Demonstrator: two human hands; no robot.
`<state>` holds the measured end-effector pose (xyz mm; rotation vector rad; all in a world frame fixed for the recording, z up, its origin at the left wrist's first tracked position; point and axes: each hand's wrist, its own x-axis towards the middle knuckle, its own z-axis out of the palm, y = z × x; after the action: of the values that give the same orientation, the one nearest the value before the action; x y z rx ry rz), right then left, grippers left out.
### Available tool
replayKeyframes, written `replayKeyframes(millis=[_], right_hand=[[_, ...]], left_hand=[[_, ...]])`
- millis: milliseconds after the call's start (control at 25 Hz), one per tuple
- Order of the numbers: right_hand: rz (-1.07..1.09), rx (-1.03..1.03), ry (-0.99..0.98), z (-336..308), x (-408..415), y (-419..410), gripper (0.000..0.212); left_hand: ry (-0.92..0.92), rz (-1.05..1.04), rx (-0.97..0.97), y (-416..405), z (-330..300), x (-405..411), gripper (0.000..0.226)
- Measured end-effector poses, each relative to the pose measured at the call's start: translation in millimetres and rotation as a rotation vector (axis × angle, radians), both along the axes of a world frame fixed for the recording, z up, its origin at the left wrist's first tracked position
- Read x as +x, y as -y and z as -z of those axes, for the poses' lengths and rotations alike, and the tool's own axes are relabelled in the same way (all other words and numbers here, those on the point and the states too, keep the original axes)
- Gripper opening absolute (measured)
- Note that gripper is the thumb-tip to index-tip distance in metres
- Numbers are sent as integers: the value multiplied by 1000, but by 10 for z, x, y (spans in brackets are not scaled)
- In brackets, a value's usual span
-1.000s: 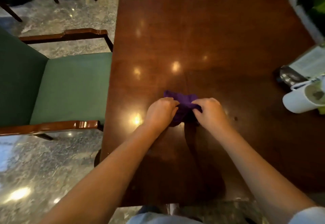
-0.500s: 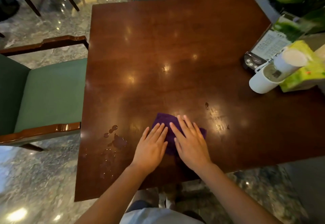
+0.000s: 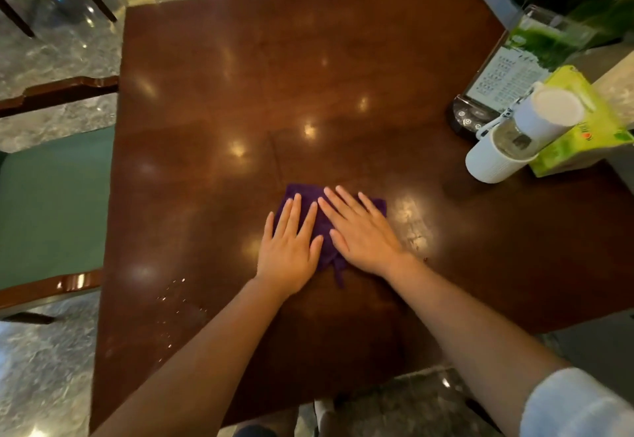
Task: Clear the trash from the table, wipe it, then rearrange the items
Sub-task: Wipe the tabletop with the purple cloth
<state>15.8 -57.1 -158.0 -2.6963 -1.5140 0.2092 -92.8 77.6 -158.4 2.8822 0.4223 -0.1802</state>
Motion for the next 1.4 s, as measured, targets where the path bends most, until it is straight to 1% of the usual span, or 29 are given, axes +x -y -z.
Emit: replayKeyframes(millis=[120, 200, 280, 440, 640, 800, 880, 1000, 1120, 1200, 1280, 1320, 1400], right_hand=[[49, -11, 18, 28, 591, 143, 57], [75, -8, -6, 69, 802, 384, 57], [108, -6, -11, 91, 847, 681, 56], [269, -32, 10, 102, 581, 1211, 54], [544, -54, 6, 110, -115, 1605, 56], [834, -31, -28, 90, -707, 1251, 59], [912, 2, -46, 90, -972, 974, 59], [974, 29, -44, 51, -1358, 514, 64], [966, 36, -129, -21, -1723, -28, 67], [935, 14, -194, -58, -1854, -262, 68], [887, 53, -175, -121, -1775, -256, 71], [795, 92, -110, -152, -1686, -194, 72], [473, 125, -19, -167, -1517, -61, 69]], left_hand=[[7, 43, -45, 121, 29, 647, 59], [5, 83, -60, 326, 68, 855, 59], [-10, 152, -72, 542, 80, 924, 58], [-45, 310, -103, 920, 23, 909, 57], [-105, 494, -83, 1253, -14, 642, 57], [-131, 677, -70, 1023, -88, 475, 54], [-132, 750, -47, 787, -94, 347, 54], [-155, 809, -1, 334, -94, 57, 53], [-188, 828, 44, -172, -103, -232, 53], [-199, 809, 17, -488, -139, -424, 52], [-103, 745, -60, -807, -198, -558, 53], [-25, 671, -90, -996, -229, -611, 56], [88, 503, -74, -1455, -257, -697, 61]])
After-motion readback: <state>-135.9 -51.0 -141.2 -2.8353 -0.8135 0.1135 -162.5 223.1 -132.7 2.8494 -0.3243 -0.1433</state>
